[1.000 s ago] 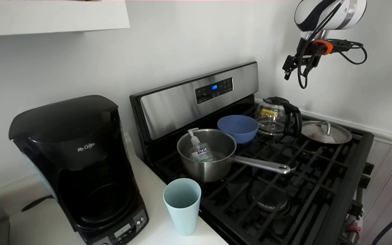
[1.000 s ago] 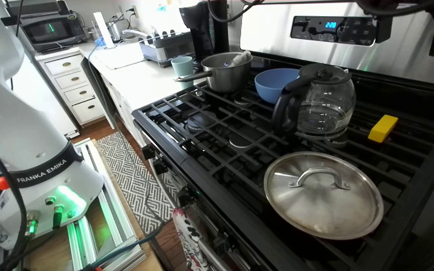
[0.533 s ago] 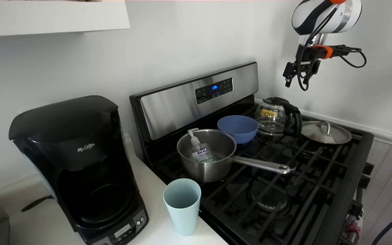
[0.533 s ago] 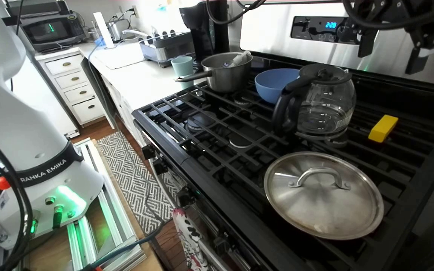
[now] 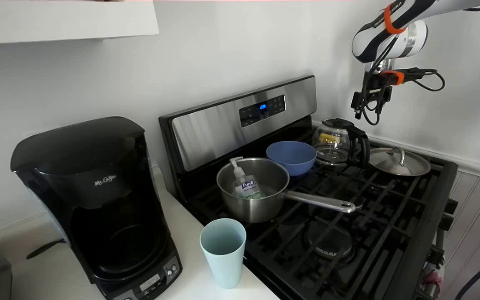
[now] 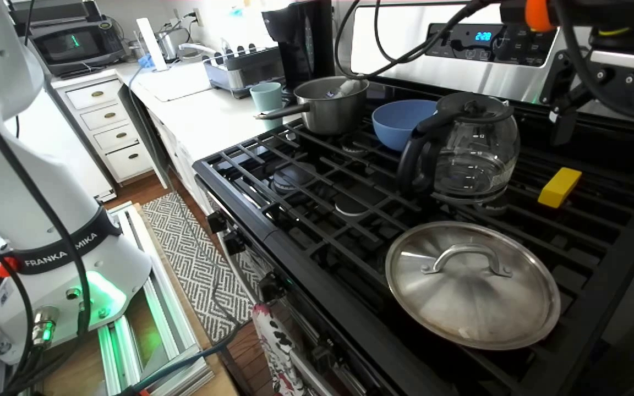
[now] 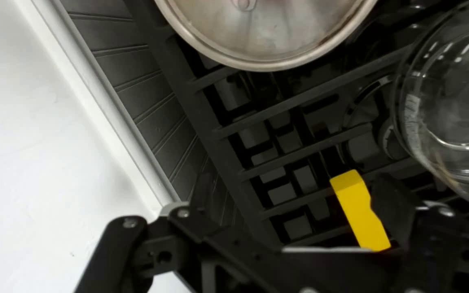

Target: Put the yellow block in the blue bowl

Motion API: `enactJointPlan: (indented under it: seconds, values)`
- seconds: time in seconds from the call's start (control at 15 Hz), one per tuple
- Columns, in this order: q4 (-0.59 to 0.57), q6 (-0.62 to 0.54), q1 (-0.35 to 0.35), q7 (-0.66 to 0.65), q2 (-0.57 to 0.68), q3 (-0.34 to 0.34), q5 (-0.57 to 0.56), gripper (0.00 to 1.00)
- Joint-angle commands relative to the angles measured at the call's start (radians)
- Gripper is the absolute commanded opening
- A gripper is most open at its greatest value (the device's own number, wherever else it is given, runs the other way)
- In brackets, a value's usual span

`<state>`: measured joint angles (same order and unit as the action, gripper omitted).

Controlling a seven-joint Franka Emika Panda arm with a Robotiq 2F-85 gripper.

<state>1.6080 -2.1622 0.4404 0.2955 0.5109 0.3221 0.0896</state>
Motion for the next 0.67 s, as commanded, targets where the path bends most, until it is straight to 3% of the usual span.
enactJointPlan:
  seconds: [0.0,0.33,0.4,0.6]
  values:
    - [-0.128,0.054,0.032,0.027,0.11,-0.033,-0.067,1.0]
    - [-0.242,0.185,0.071,0.126,0.195,-0.081,-0.087,1.0]
    - [-0.161,0.11,0.049,0.068,0.157,-0.069,-0.091,1.0]
    - [-0.17,0.118,0.054,0.072,0.166,-0.075,-0.09,1.0]
